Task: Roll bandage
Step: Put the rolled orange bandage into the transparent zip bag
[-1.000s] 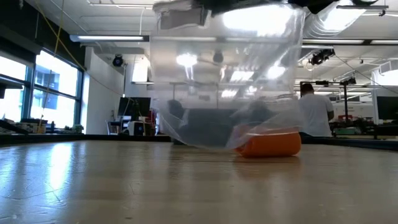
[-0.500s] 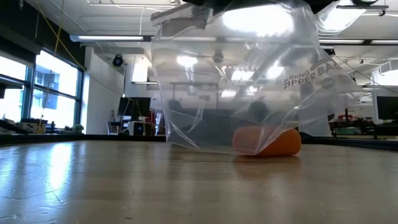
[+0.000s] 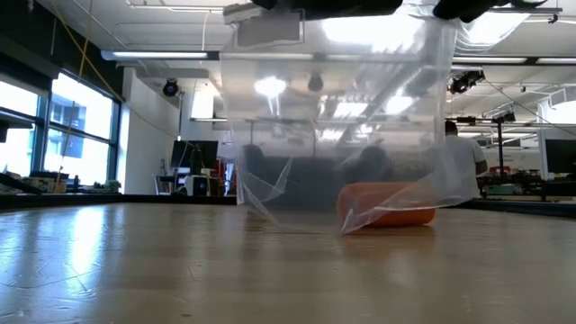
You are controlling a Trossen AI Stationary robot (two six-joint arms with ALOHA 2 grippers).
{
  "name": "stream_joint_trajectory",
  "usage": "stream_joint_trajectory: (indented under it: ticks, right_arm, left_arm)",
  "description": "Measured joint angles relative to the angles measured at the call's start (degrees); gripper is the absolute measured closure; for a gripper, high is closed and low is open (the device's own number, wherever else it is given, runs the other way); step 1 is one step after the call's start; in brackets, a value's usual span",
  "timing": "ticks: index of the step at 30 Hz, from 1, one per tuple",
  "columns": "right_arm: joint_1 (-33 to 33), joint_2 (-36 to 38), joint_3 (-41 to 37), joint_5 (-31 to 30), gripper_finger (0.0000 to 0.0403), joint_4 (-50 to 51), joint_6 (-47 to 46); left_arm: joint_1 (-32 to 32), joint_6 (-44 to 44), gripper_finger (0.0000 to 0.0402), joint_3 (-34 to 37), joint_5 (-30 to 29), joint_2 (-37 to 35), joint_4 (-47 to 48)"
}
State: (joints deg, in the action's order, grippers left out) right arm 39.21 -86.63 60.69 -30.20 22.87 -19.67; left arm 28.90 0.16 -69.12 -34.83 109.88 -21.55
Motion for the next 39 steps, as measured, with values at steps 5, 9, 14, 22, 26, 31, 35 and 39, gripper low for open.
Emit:
stream_joint_trajectory:
  ticks: [5,9,14,22,26,31,35,39]
  right_arm:
    - [0.21,0.00,0.00,-0.42,0.0403,2.92,-2.82]
    - [0.55,0.01,0.00,-0.42,0.0403,5.20,-4.89]
    - [1.41,0.00,0.00,-1.11,0.0403,5.62,-5.27]
    - [2.09,0.02,0.00,-1.31,0.0403,6.19,-5.91]
    - [2.13,0.04,0.00,-1.20,0.0403,6.66,-6.00]
    - [2.11,0.04,0.00,-1.21,0.0403,6.75,-5.89]
    - [2.07,0.04,0.00,-1.20,0.0403,6.73,-4.94]
    - [2.07,0.04,0.00,-1.21,0.0403,6.73,-4.73]
  left_arm:
    - [0.26,-1.14,0.0370,0.02,-0.86,-1.53,4.59]
    - [0.85,-3.95,0.0369,0.02,-1.51,-3.49,11.99]
    - [1.77,-9.40,0.0369,0.02,-1.67,-6.53,23.26]
    - [2.77,-16.63,0.0364,0.02,-3.84,-9.76,36.88]
    - [2.78,-19.04,0.0337,0.02,-3.45,-10.59,41.25]
    - [3.20,-16.96,0.0293,0.04,-3.36,-12.27,42.08]
    - [3.09,-11.75,0.0268,0.06,-3.97,-16.09,40.14]
    - [1.75,-6.48,0.0257,0.04,-6.53,-19.68,33.24]
